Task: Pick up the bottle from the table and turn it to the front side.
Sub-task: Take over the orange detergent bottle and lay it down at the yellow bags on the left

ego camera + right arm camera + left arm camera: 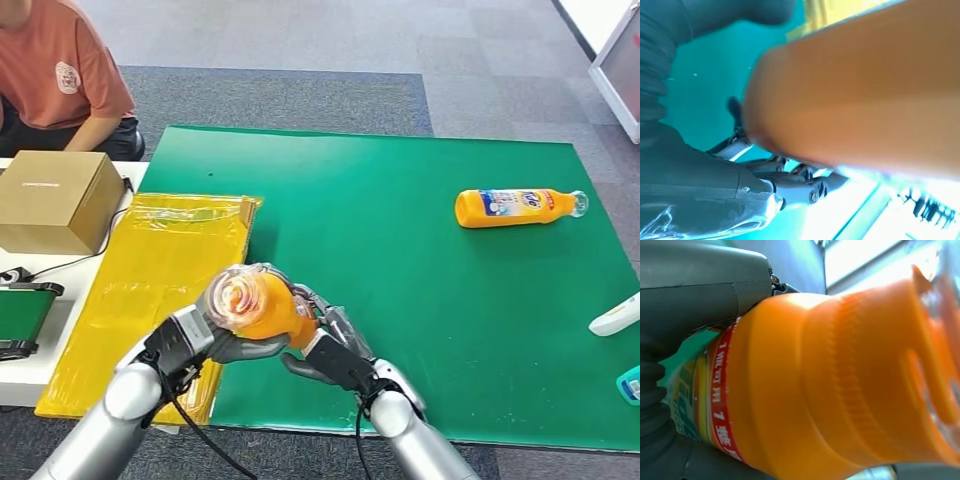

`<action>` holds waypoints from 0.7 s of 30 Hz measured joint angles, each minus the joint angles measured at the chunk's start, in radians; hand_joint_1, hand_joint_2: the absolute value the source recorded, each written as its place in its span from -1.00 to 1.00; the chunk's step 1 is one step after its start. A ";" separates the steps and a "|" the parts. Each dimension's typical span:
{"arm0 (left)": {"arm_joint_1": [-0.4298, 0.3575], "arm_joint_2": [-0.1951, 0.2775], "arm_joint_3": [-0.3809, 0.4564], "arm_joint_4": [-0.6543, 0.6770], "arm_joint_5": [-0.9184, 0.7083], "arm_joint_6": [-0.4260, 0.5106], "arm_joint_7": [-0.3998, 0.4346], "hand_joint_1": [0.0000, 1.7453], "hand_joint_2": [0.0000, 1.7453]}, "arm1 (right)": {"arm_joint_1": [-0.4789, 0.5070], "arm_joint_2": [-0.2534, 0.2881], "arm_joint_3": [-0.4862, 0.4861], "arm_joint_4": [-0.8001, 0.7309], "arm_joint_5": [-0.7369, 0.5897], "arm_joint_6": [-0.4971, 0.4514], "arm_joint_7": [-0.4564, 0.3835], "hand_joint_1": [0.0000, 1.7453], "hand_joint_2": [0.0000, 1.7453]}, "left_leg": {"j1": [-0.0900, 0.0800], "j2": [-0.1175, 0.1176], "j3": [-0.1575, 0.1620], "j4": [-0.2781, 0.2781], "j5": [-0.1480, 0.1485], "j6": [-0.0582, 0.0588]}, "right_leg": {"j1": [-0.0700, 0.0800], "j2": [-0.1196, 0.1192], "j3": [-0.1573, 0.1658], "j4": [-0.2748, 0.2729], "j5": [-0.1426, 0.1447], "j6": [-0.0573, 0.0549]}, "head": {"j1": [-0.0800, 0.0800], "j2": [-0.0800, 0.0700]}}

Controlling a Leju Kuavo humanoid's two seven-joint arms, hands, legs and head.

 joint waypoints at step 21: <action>0.087 -0.087 0.151 0.294 -1.186 0.629 0.257 1.00 1.00 | 0.087 -0.026 -0.182 -0.514 -0.218 0.033 -0.017 -1.00 1.00 | 0.000 0.000 -0.001 0.000 0.001 0.000 | 0.000 0.000 0.000 0.000 0.001 0.001 | 0.000 0.000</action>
